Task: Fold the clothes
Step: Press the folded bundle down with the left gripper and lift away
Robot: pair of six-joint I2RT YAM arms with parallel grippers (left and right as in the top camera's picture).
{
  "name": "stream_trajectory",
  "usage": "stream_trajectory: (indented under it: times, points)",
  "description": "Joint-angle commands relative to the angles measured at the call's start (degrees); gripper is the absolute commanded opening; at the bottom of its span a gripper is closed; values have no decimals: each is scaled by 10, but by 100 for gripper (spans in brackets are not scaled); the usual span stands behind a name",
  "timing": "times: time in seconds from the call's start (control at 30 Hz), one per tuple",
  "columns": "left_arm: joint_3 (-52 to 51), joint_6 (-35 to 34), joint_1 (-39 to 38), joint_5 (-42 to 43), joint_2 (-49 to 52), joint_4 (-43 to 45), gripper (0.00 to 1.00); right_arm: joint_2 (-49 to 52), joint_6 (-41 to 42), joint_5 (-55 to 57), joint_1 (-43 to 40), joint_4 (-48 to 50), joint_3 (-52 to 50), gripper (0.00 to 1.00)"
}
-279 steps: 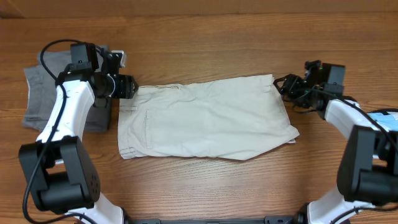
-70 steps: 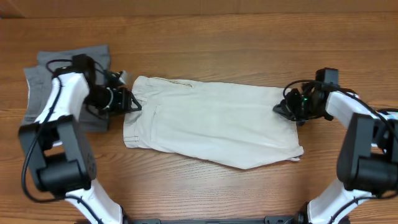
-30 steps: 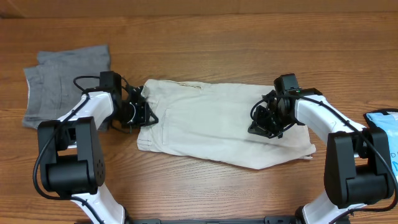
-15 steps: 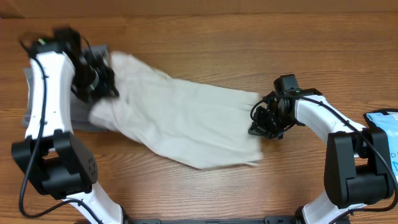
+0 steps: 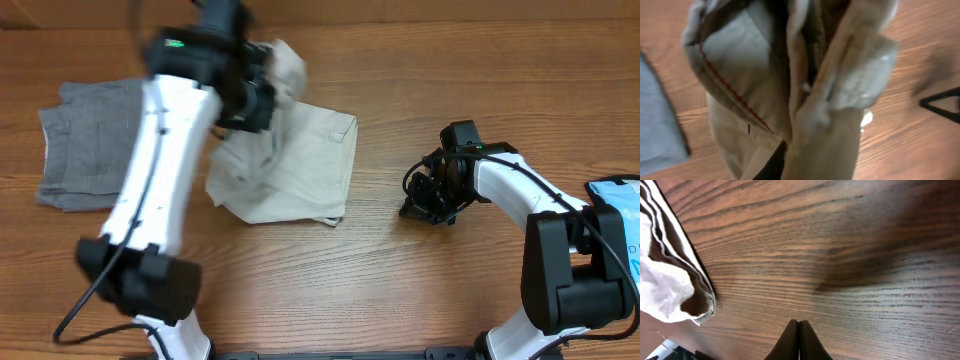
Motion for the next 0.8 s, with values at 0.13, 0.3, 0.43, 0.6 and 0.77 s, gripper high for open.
stream_trajectory:
  times: [0.13,0.3,0.43,0.6,0.77]
  points:
    - [-66,-138,-51,-67,82,66,10,1,-4,0,1,0,0,4]
    - [-66,-167,-75,30,134,107,56,1,-4,0,1,0,-1,4]
    - [-61,-141,-80,82,140,129,94,1,-4,0,1,0,0,4]
    - [21,-100,-55,97,123,79,100,1,-21,4,0,-2,0,4]
    - [107,-61,-23,62,91,-18,100,-20,-48,2,-3,-12,26,4]
